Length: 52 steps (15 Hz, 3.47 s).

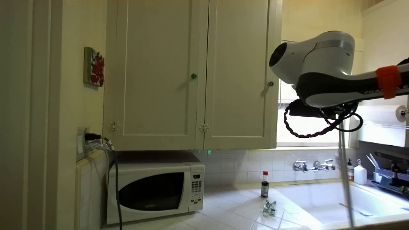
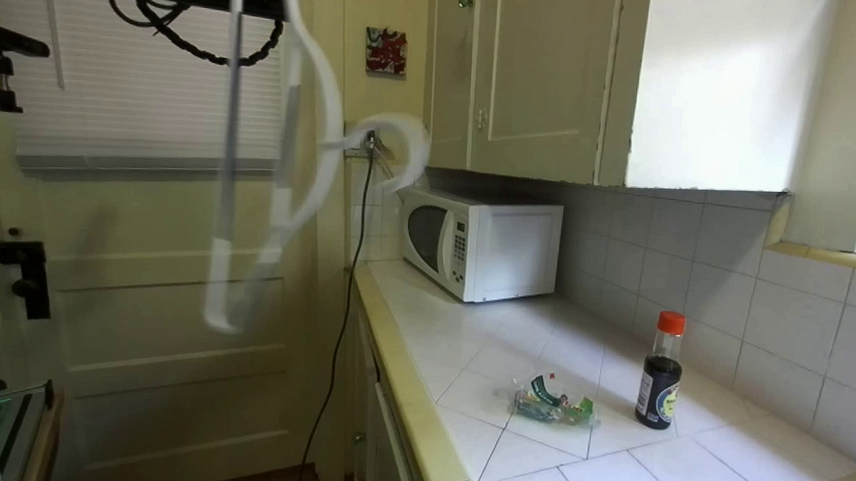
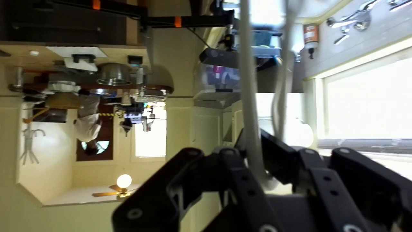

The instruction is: Shift the coat hanger to the counter

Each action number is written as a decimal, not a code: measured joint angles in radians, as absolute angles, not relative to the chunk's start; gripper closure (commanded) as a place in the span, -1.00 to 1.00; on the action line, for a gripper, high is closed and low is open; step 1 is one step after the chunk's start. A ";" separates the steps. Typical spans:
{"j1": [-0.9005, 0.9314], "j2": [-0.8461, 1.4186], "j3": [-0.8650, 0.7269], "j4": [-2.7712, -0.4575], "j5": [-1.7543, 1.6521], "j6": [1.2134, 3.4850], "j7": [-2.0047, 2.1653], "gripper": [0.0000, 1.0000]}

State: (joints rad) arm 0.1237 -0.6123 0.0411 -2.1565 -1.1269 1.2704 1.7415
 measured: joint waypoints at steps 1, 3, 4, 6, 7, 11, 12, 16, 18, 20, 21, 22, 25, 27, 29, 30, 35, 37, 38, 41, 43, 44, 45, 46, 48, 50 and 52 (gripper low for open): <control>0.128 -0.630 0.040 -2.167 -1.130 1.315 1.733 0.93; 0.130 -0.663 0.030 -2.181 -1.136 1.422 1.719 0.93; 0.130 -0.673 0.019 -2.183 -1.138 1.486 1.718 0.93; 0.129 -0.680 -0.012 -2.183 -1.141 1.628 1.718 0.93; 0.128 -0.679 -0.030 -2.184 -1.141 1.706 1.718 0.93; 0.119 -0.663 -0.104 -2.183 -1.139 2.033 1.706 0.94; 0.115 -0.659 -0.121 -2.183 -1.135 2.111 1.698 0.94; 0.097 -0.640 -0.187 -2.186 -1.082 2.428 1.627 0.95; 0.091 -0.628 -0.216 -2.193 -1.009 2.568 1.552 0.95; 0.088 -0.611 -0.238 -2.209 -0.905 2.697 1.440 0.95; 0.088 -0.597 -0.247 -2.218 -0.842 2.760 1.377 0.95; 0.088 -0.581 -0.254 -2.229 -0.772 2.822 1.307 0.95; 0.092 -0.518 -0.257 -2.255 -0.540 2.934 1.100 0.95; 0.106 -0.474 -0.255 -2.263 -0.382 2.940 0.967 0.95; 0.111 -0.425 -0.245 -2.264 -0.224 2.940 0.830 0.95; 0.111 -0.402 -0.237 -2.263 -0.150 2.940 0.768 0.95; 0.062 -0.282 -0.166 -2.197 0.066 2.936 0.612 0.95; 0.059 -0.227 -0.157 -2.144 0.067 2.929 0.609 0.95; 0.059 -0.198 -0.156 -2.115 0.065 2.922 0.609 0.95; 0.058 -0.118 -0.153 -2.029 0.055 2.888 0.610 0.95; 0.057 -0.082 -0.151 -1.989 0.026 2.870 0.618 0.95; 0.053 -0.074 -0.151 -1.981 -0.012 2.870 0.639 0.95; 0.048 -0.074 -0.151 -1.980 -0.053 2.870 0.664 0.95; 0.043 -0.077 -0.151 -1.981 -0.084 2.867 0.681 0.95; 0.037 -0.094 -0.151 -1.995 -0.144 2.862 0.707 0.95; 0.034 -0.113 -0.149 -2.009 -0.189 2.855 0.738 0.80; 0.032 -0.132 -0.147 -2.019 -0.207 2.849 0.751 0.80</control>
